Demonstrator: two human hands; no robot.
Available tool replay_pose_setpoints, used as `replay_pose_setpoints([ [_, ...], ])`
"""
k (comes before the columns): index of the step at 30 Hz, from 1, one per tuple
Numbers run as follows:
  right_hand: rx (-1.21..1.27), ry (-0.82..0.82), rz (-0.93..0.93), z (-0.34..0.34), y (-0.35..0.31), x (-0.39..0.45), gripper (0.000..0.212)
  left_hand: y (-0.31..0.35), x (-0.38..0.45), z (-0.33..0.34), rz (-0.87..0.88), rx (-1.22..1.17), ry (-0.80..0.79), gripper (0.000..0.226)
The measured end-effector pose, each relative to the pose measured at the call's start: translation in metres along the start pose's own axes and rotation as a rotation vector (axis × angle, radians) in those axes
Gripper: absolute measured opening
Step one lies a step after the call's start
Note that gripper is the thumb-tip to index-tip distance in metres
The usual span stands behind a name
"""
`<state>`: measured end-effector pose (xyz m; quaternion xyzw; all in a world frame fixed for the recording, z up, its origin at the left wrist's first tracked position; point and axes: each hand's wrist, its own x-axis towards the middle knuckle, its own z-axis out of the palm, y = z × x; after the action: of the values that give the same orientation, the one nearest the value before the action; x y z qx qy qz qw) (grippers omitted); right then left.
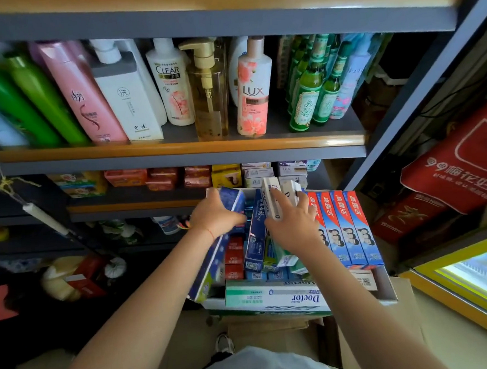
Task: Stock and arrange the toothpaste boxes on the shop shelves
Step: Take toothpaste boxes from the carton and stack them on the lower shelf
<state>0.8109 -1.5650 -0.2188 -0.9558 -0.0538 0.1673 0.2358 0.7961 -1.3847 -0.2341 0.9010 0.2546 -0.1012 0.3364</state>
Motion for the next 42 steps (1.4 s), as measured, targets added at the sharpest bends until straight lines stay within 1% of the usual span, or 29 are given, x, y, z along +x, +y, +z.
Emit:
replay_pose_setpoints([
  [1, 0.032, 0.004, 0.006, 0.000, 0.001, 0.000, 0.064, 0.004, 0.000, 0.008, -0.021, -0.039, -0.147, 0.073],
  [2, 0.069, 0.011, 0.009, -0.001, 0.002, 0.000, 0.064, 0.009, -0.002, 0.013, -0.037, -0.073, -0.252, 0.072],
  [3, 0.109, 0.017, 0.013, -0.002, 0.005, 0.001, 0.064, 0.009, 0.001, 0.020, -0.050, -0.107, -0.316, 0.076],
  [6, 0.228, 0.030, 0.024, -0.002, 0.015, 0.001, 0.064, 0.000, 0.015, 0.033, -0.138, -0.231, -0.398, 0.113],
  [7, 0.260, 0.033, 0.024, -0.002, 0.017, 0.001, 0.064, 0.001, 0.015, 0.032, -0.157, -0.277, -0.409, 0.120],
  [8, 0.283, 0.035, 0.024, -0.002, 0.018, 0.001, 0.063, -0.007, 0.023, 0.038, -0.186, -0.309, -0.420, 0.122],
  [10, 0.287, 0.035, 0.025, -0.002, 0.017, 0.001, 0.062, 0.000, 0.015, 0.031, -0.203, -0.361, -0.434, 0.126],
  [11, 0.274, 0.034, 0.025, -0.002, 0.017, 0.001, 0.062, 0.002, 0.013, 0.028, -0.214, -0.388, -0.445, 0.123],
  [12, 0.257, 0.034, 0.023, -0.003, 0.016, 0.001, 0.062, 0.006, 0.006, 0.023, -0.219, -0.425, -0.457, 0.108],
  [13, 0.241, 0.036, 0.018, -0.003, 0.015, 0.000, 0.062, 0.008, 0.003, 0.022, -0.225, -0.465, -0.464, 0.084],
  [14, 0.229, 0.035, 0.012, -0.004, 0.015, -0.001, 0.062, 0.008, 0.001, 0.020, -0.236, -0.506, -0.472, 0.065],
  [15, 0.221, 0.032, 0.007, -0.005, 0.015, -0.002, 0.063, 0.010, -0.002, 0.019, -0.240, -0.526, -0.474, 0.058],
  [18, 0.199, 0.020, 0.004, -0.005, 0.013, -0.003, 0.062, 0.011, -0.010, 0.017, -0.222, -0.608, -0.445, 0.049],
  [20, 0.144, 0.061, -0.017, -0.004, 0.011, -0.004, 0.059, 0.007, -0.013, 0.012, -0.192, -0.671, -0.412, 0.049],
  [22, 0.057, 0.120, -0.090, -0.002, 0.010, -0.004, 0.052, -0.001, -0.017, 0.000, -0.151, -0.726, -0.345, 0.049],
  [24, -0.001, 0.108, -0.180, 0.001, 0.006, -0.002, 0.048, -0.014, -0.022, -0.013, -0.133, -0.768, -0.278, 0.049],
  [25, -0.030, 0.082, -0.210, 0.003, 0.003, 0.000, 0.050, -0.018, -0.026, -0.020, -0.137, -0.789, -0.248, 0.043],
  [27, -0.100, 0.032, -0.225, 0.006, -0.008, 0.003, 0.060, -0.026, -0.036, -0.029, -0.149, -0.827, -0.191, 0.020],
  [29, -0.186, 0.028, -0.226, 0.009, -0.020, 0.004, 0.066, -0.032, -0.044, -0.035, -0.162, -0.847, -0.151, 0.015],
  [32, -0.319, -0.006, -0.250, 0.012, -0.038, 0.002, 0.067, -0.046, -0.055, -0.039, -0.164, -0.898, -0.090, 0.022],
  [35, -0.305, -0.099, -0.236, 0.021, -0.051, 0.002, 0.062, -0.058, -0.066, -0.040, -0.186, -0.934, -0.063, 0.049],
  [36, -0.280, -0.128, -0.222, 0.024, -0.057, 0.002, 0.059, -0.062, -0.070, -0.040, -0.186, -0.943, -0.057, 0.053],
  [39, -0.291, -0.162, -0.213, 0.034, -0.068, -0.003, 0.052, -0.076, -0.078, -0.043, -0.195, -0.980, -0.029, 0.044],
  [40, -0.284, -0.151, -0.224, 0.036, -0.070, -0.007, 0.050, -0.081, -0.082, -0.044, -0.188, -0.994, -0.018, 0.043],
  [42, -0.184, -0.067, -0.272, 0.037, -0.075, -0.016, 0.044, -0.094, -0.091, -0.050, -0.162, -1.027, -0.002, 0.042],
])
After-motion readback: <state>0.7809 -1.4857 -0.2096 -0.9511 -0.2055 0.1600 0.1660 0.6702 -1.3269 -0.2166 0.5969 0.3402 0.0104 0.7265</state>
